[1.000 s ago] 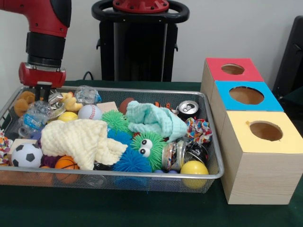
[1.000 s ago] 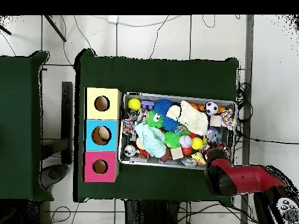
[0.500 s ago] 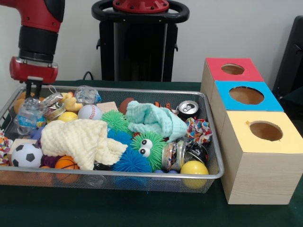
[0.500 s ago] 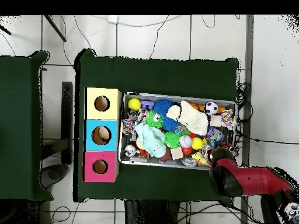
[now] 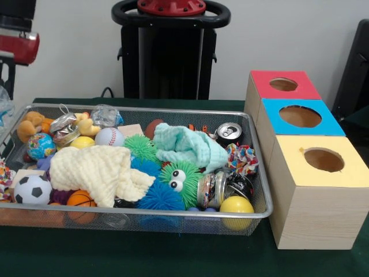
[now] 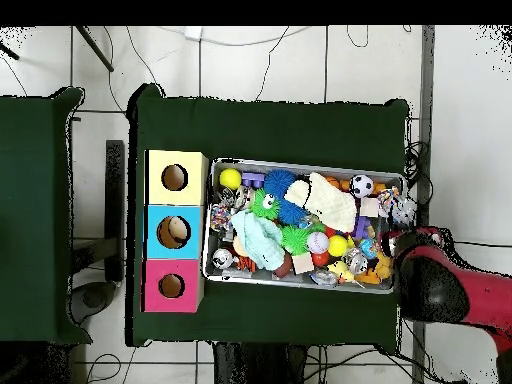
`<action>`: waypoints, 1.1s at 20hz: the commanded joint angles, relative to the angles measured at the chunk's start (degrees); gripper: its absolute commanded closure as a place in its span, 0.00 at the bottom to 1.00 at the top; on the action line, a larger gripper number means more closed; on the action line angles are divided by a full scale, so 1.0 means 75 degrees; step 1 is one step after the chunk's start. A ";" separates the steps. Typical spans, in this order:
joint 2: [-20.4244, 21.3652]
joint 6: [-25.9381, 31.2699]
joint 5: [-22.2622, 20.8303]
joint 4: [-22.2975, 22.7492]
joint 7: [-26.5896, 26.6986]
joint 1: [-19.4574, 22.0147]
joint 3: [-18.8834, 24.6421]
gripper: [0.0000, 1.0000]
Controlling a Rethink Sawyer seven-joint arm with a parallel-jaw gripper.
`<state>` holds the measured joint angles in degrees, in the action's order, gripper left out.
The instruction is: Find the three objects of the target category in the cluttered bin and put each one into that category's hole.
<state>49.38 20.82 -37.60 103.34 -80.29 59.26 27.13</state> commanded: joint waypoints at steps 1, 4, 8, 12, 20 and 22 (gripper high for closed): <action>0.0860 0.1632 0.1077 -0.0023 0.1549 0.0018 0.1701 1.00; 0.0928 0.1829 0.1175 -0.0107 0.1358 -0.0080 0.1724 1.00; 0.0993 0.1681 0.0988 -0.0123 0.0829 -0.0420 0.1538 1.00; 0.1301 0.1404 0.0757 0.0206 -0.0312 -0.1219 0.0886 1.00; 0.1879 0.1363 0.0589 0.0583 -0.3099 -0.3755 -0.1169 1.00; 0.2039 0.1392 0.0751 0.0646 -0.3433 -0.4277 -0.1551 1.00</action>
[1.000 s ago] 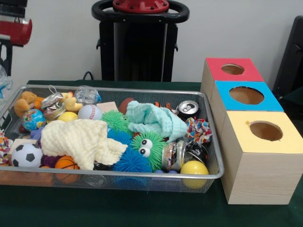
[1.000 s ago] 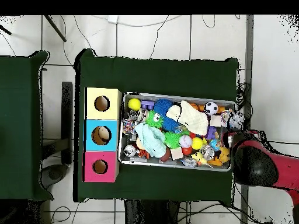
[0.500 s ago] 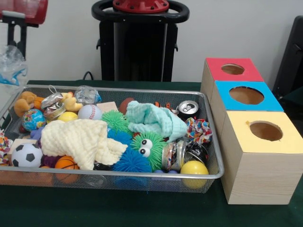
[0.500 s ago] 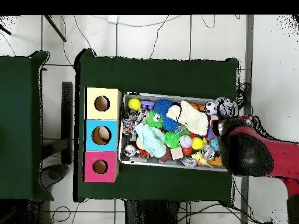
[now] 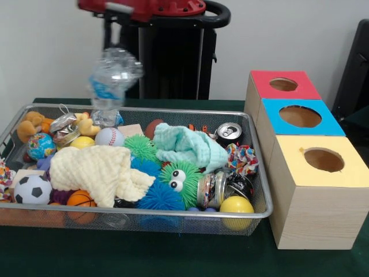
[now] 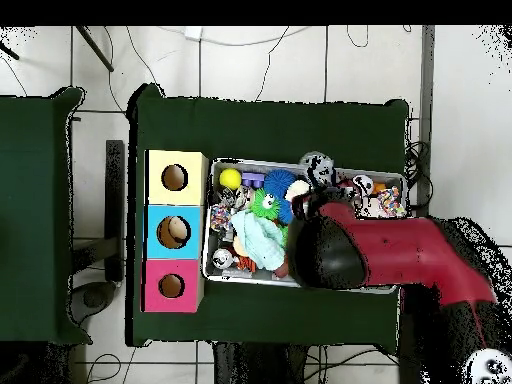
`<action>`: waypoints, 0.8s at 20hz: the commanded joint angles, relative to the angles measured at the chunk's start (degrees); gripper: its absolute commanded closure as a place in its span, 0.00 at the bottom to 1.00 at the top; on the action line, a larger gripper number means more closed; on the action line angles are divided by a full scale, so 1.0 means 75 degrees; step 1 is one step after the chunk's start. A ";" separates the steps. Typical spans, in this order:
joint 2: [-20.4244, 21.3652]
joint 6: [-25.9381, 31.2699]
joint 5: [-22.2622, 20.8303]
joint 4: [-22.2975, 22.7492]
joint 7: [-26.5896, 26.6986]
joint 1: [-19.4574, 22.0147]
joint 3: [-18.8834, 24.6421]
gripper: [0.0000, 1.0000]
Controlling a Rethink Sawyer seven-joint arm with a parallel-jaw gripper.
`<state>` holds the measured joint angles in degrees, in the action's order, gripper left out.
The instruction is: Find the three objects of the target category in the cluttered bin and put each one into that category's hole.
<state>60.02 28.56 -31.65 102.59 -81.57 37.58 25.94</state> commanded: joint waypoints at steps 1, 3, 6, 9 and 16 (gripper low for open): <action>0.0721 0.0383 -0.0067 0.0729 -0.3488 -0.1754 -0.1653 1.00; 0.0855 0.0650 0.0035 0.0732 -0.4074 -0.2456 -0.2064 1.00; 0.0954 0.1145 0.0442 0.0812 -0.4946 -0.3384 -0.2515 1.00; 0.1051 0.1522 0.0816 0.0876 -0.5602 -0.4168 -0.2962 1.00; 0.0848 0.2220 0.0926 0.0468 -0.6886 -0.5700 -0.3572 1.00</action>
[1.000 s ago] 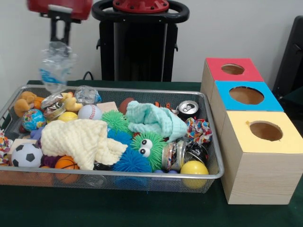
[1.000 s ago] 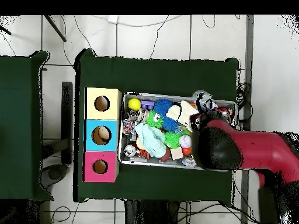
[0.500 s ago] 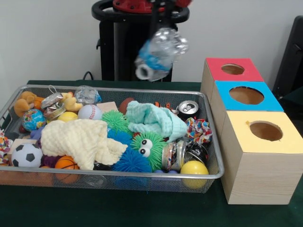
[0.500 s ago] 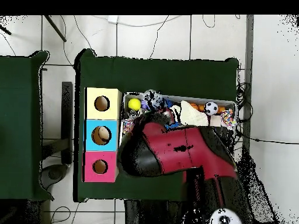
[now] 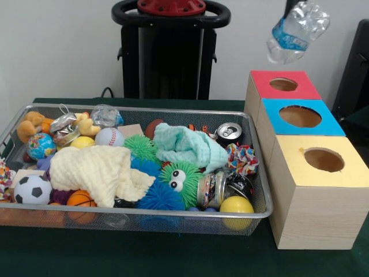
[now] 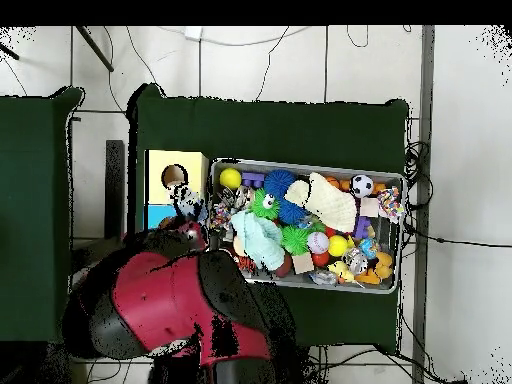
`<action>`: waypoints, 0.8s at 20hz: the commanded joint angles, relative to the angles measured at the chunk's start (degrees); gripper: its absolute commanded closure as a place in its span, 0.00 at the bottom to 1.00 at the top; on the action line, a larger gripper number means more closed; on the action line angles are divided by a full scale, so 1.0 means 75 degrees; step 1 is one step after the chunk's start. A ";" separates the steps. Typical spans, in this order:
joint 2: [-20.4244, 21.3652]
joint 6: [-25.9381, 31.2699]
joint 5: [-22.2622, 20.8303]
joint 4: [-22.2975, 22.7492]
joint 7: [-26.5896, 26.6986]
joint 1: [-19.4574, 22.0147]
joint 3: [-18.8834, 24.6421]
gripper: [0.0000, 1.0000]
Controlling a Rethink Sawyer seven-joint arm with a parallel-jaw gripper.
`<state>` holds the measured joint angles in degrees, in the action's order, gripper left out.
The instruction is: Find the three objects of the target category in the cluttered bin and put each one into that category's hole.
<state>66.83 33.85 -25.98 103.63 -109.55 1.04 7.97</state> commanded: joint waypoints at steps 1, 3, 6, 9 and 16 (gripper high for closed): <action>-0.0160 0.1627 0.0107 0.0223 -0.3270 -0.1004 -0.1245 1.00; -0.0371 0.1884 0.0020 0.0018 -0.3599 -0.1376 -0.1334 1.00; -0.0696 0.1711 -0.0044 -0.0079 -0.4041 -0.1712 -0.1502 1.00; -0.0988 0.1281 -0.0145 0.0001 -0.4412 -0.1895 -0.1750 1.00; -0.1849 0.0711 -0.0502 -0.0294 -0.4980 -0.2433 -0.2336 1.00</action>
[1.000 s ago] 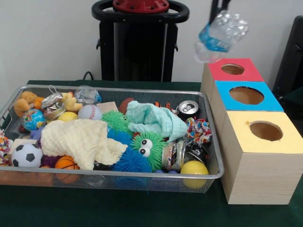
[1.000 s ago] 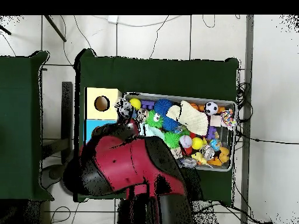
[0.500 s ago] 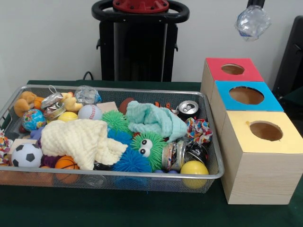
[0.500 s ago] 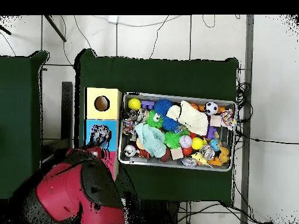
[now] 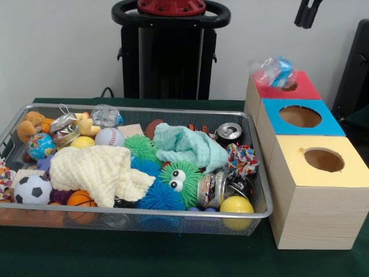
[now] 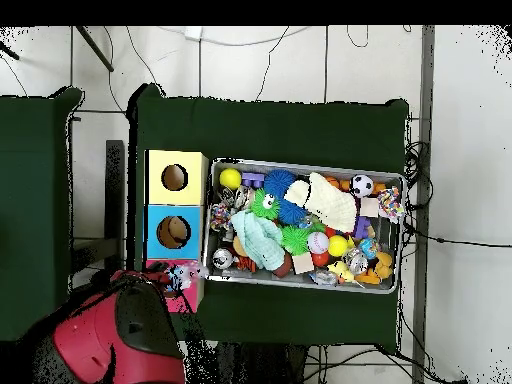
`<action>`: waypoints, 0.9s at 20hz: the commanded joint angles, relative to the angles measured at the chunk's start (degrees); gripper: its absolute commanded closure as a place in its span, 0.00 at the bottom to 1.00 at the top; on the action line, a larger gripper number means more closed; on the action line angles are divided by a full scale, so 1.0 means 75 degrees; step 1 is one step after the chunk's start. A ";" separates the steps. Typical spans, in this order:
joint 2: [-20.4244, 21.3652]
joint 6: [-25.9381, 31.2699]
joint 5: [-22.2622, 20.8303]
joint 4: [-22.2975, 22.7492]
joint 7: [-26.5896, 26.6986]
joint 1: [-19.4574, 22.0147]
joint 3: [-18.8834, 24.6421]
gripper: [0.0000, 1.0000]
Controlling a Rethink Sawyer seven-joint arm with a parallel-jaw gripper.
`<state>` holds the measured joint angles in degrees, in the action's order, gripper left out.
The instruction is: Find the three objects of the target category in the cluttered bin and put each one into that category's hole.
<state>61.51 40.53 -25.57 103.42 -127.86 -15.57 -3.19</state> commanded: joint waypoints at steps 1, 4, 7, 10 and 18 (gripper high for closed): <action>-0.1215 -0.0194 -0.0579 -0.0327 -0.2605 -0.0268 -0.0893 1.00; -0.1463 -0.0258 -0.0555 -0.0557 -0.2732 -0.0488 -0.1158 1.00; -0.1656 -0.0285 -0.0545 -0.0721 -0.2741 -0.0658 -0.1361 1.00; -0.1733 -0.0377 -0.0403 -0.0726 -0.2580 -0.0718 -0.1485 1.00; -0.1567 -0.1685 -0.0149 -0.0360 -0.1759 0.0463 -0.1567 1.00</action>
<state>50.98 37.49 -25.52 100.57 -132.52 -18.89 -12.33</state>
